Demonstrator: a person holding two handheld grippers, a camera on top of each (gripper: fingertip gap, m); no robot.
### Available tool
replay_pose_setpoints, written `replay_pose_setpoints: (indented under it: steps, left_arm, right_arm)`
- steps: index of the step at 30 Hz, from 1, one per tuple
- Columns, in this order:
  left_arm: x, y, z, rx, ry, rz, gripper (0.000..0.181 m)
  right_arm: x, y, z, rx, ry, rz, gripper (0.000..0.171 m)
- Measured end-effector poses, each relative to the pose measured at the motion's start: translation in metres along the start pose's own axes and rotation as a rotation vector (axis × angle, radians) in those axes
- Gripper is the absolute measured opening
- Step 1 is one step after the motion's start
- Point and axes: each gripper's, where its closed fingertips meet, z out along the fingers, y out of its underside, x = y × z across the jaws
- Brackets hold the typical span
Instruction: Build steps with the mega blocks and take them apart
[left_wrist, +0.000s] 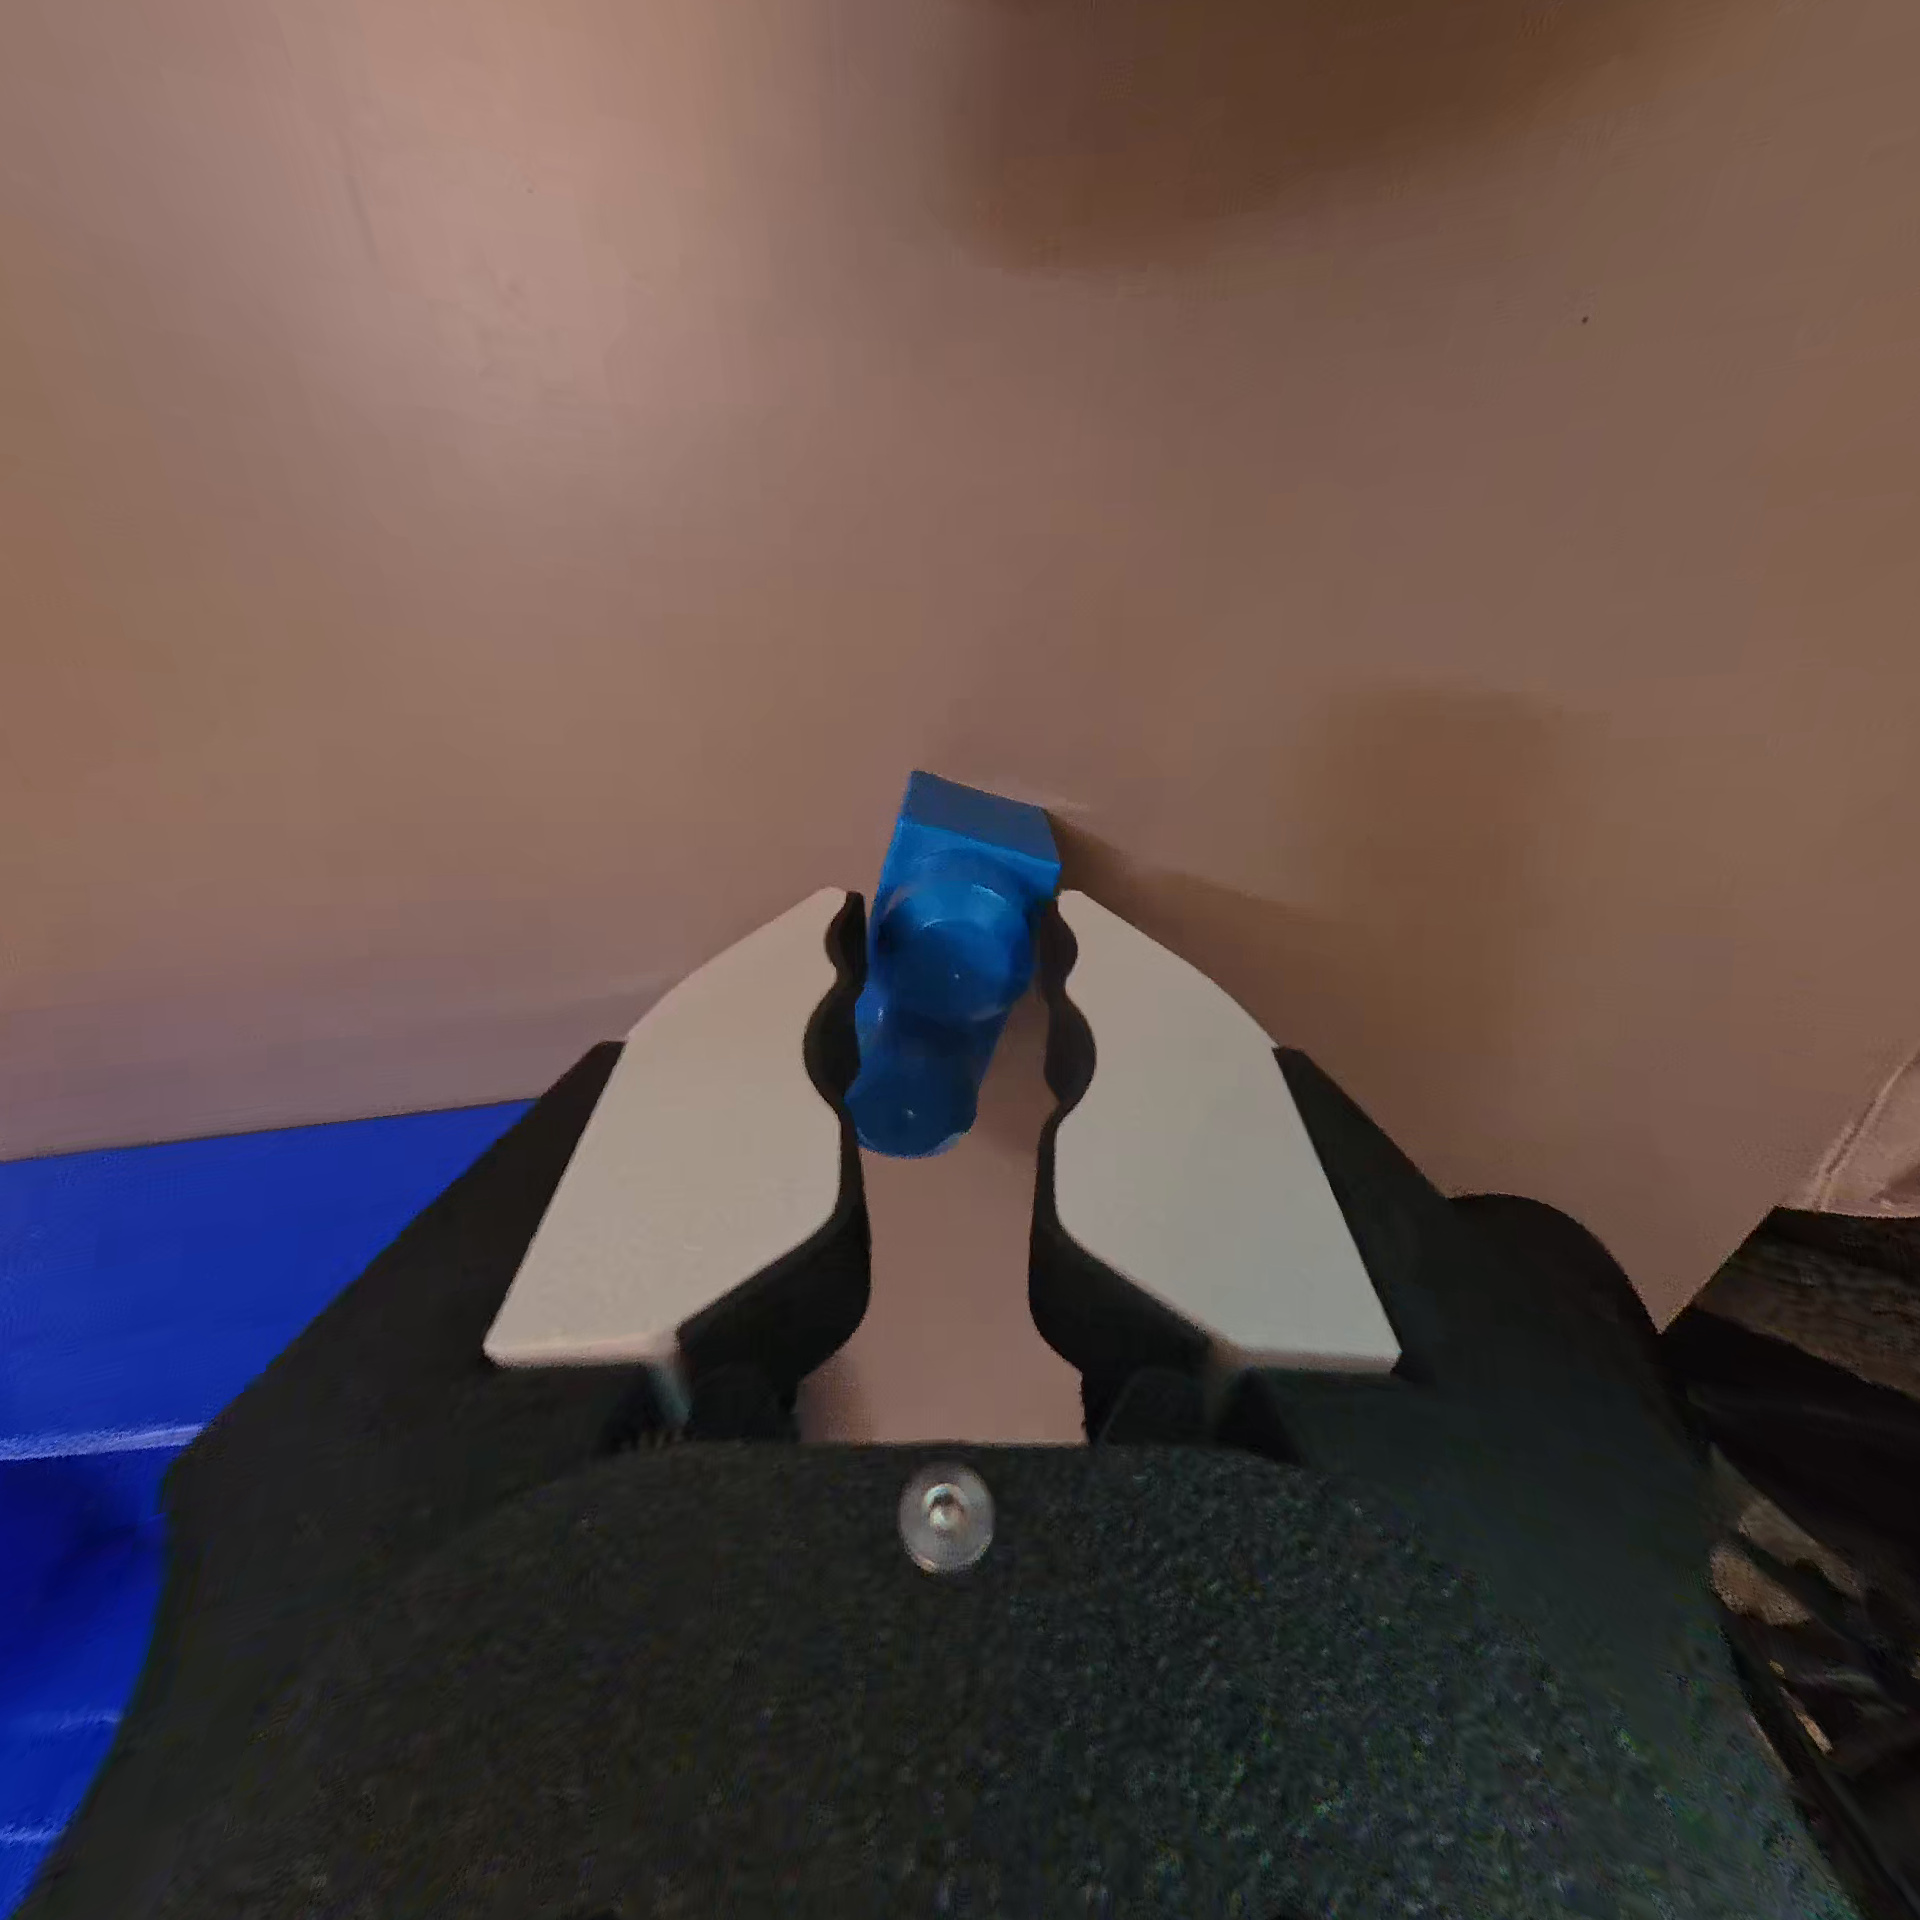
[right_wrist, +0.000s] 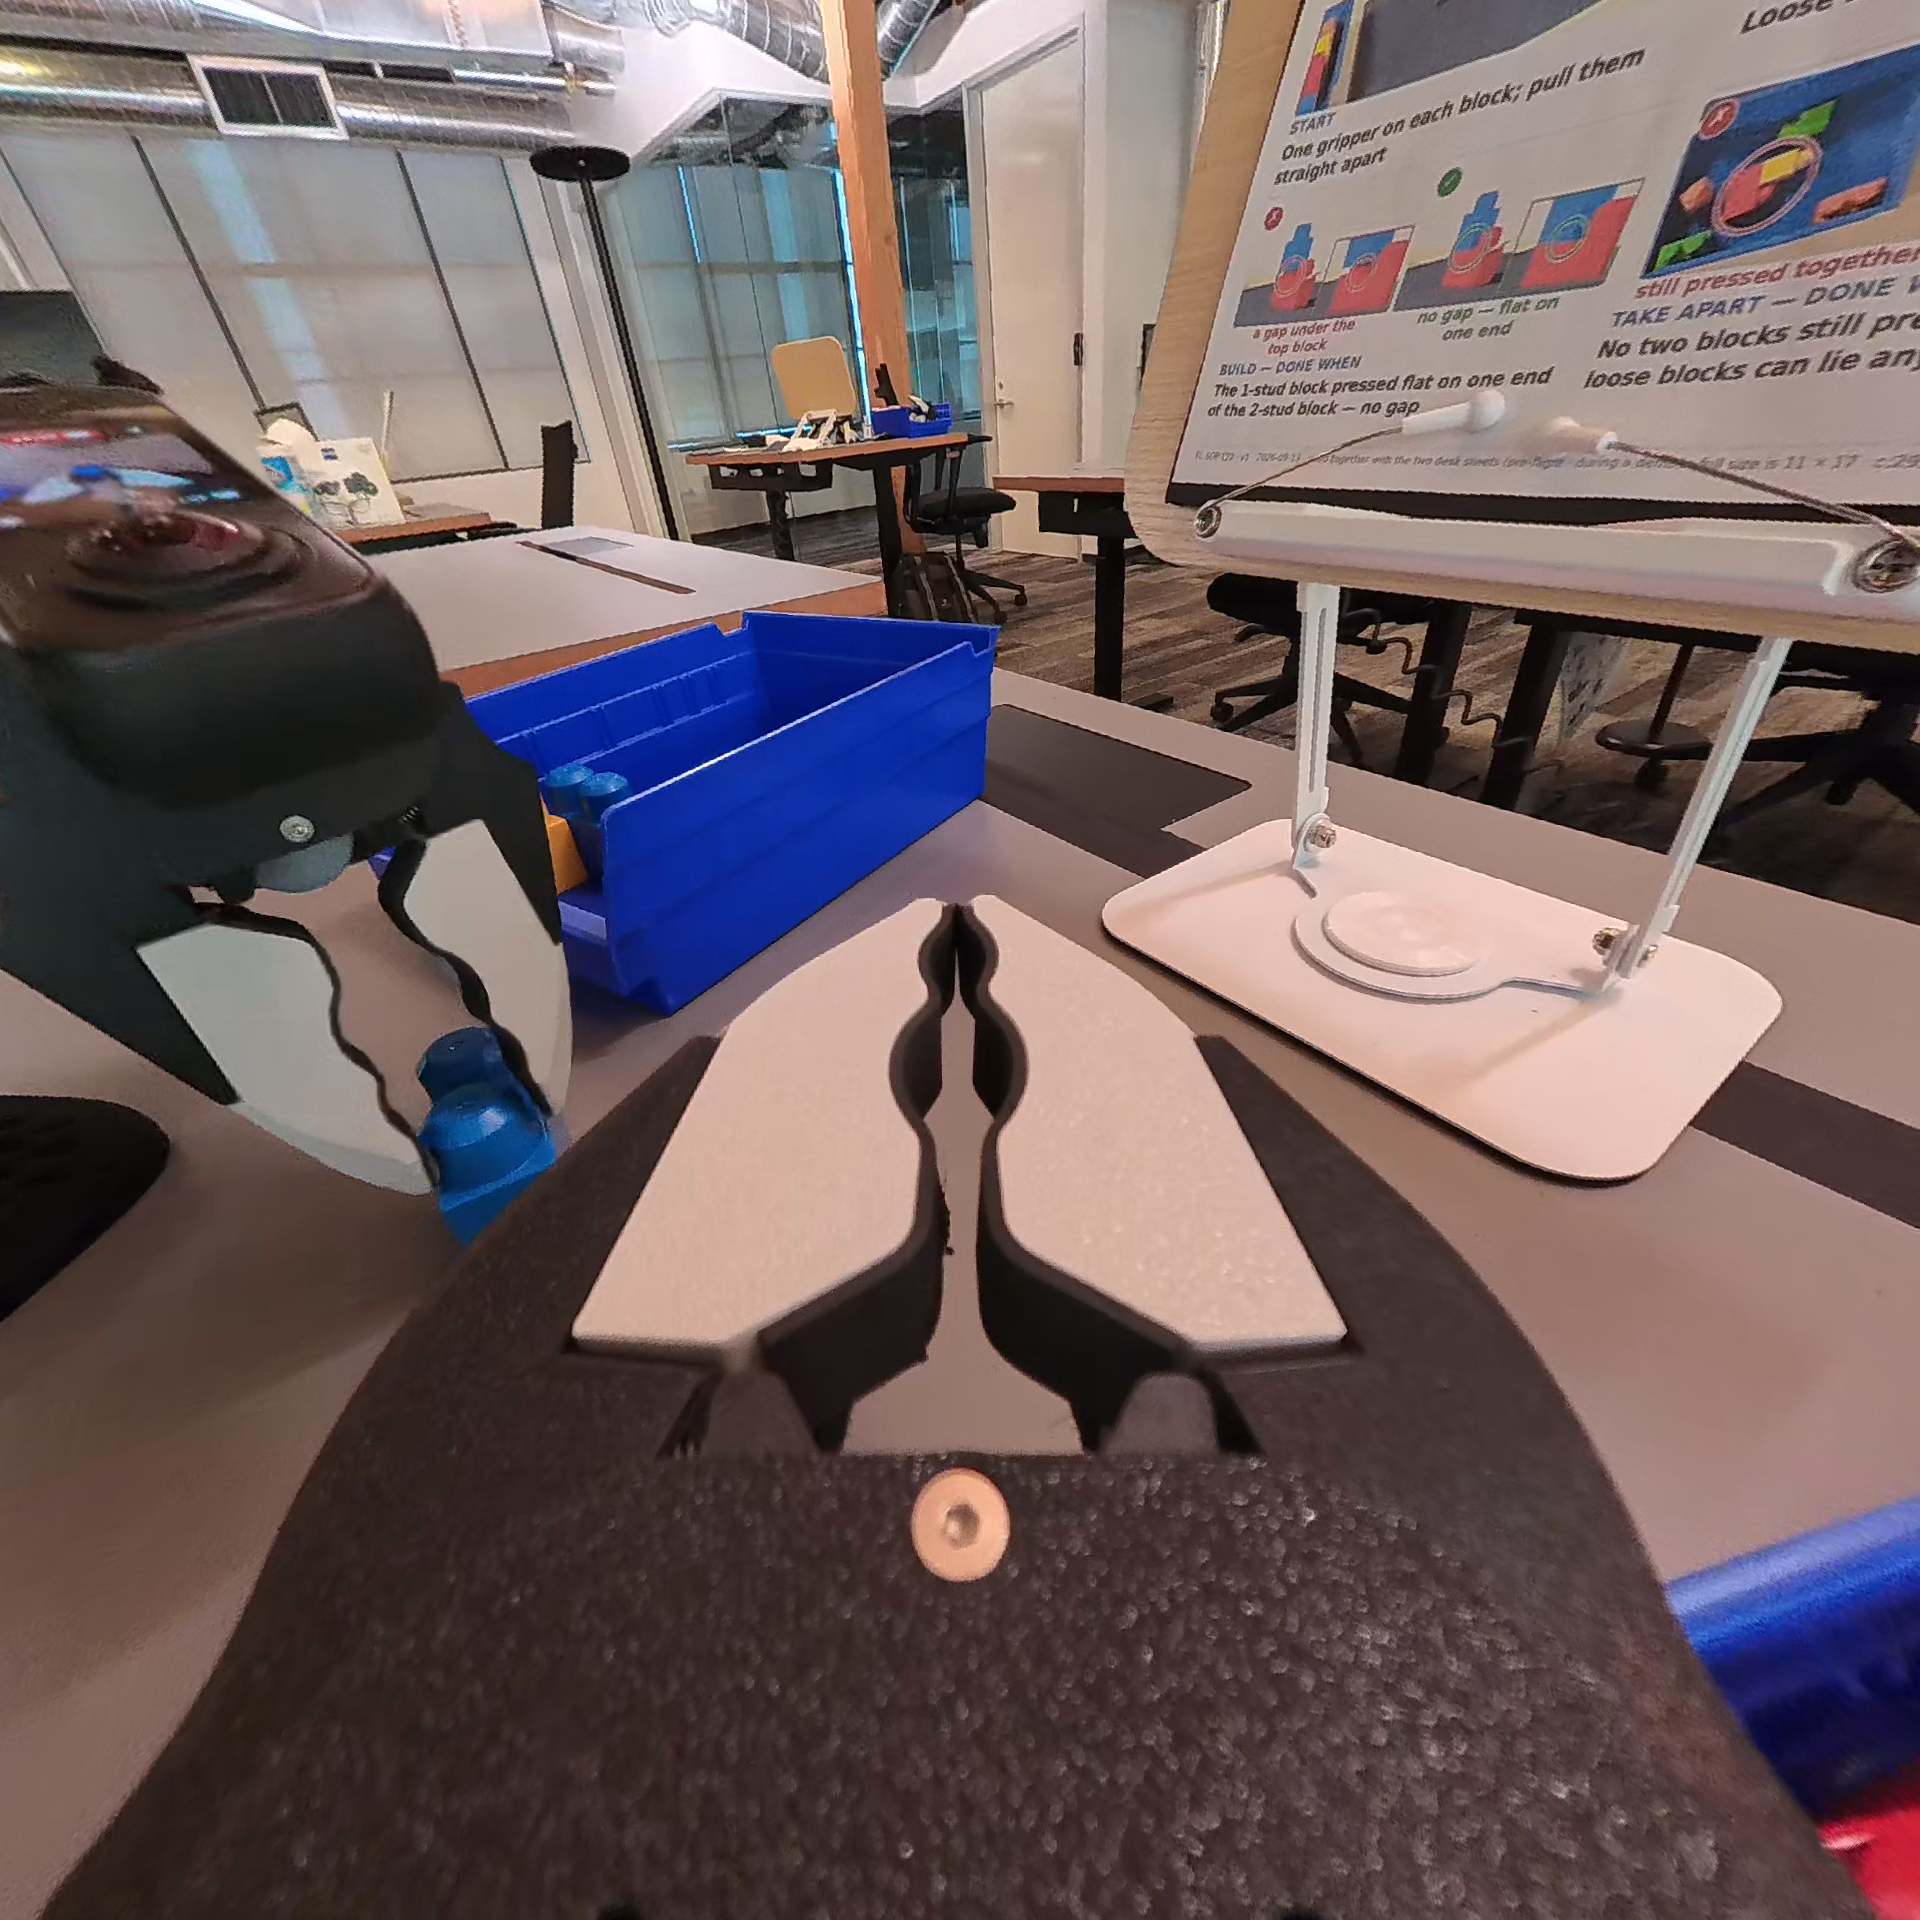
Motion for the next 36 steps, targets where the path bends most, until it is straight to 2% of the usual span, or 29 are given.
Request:
replay_pose_setpoints:
  steps: [3, 7, 11, 14, 20, 26, 30, 36]
  left_arm:
    - [0.0, -0.005, -0.015, 0.072, 0.009, -0.006, 0.037]
    - [-0.021, -0.001, -0.062, 0.189, -0.058, -0.049, 0.037]
    - [-0.056, 0.033, -0.104, 0.222, -0.151, -0.143, 0.035]
    - [-0.081, 0.071, -0.115, 0.185, -0.201, -0.23, 0.035]
    - [-0.112, 0.142, -0.094, 0.06, -0.217, -0.359, 0.038]
    - [-0.121, 0.194, -0.068, -0.085, -0.184, -0.431, 0.037]
    - [-0.112, 0.215, -0.058, -0.183, -0.138, -0.447, 0.038]
    - [-0.109, 0.227, -0.046, -0.253, -0.108, -0.483, 0.038]
  right_arm:
    - [0.0, 0.0, 0.0, -0.001, -0.001, -0.001, 0.0]
    - [0.0, 0.002, 0.0, -0.005, 0.0, 0.001, 0.0]
    - [0.001, 0.002, 0.0, -0.007, 0.001, 0.004, 0.0]
    - [0.0, 0.003, 0.0, -0.008, 0.001, 0.004, 0.0]
    - [0.0, 0.004, 0.001, -0.013, -0.001, 0.004, 0.0]
    - [0.0, 0.004, 0.0, -0.014, 0.0, 0.005, 0.0]
    - [0.0, 0.005, 0.001, -0.018, -0.002, 0.005, 0.0]
    - [0.0, 0.005, 0.001, -0.019, -0.002, 0.005, 0.0]
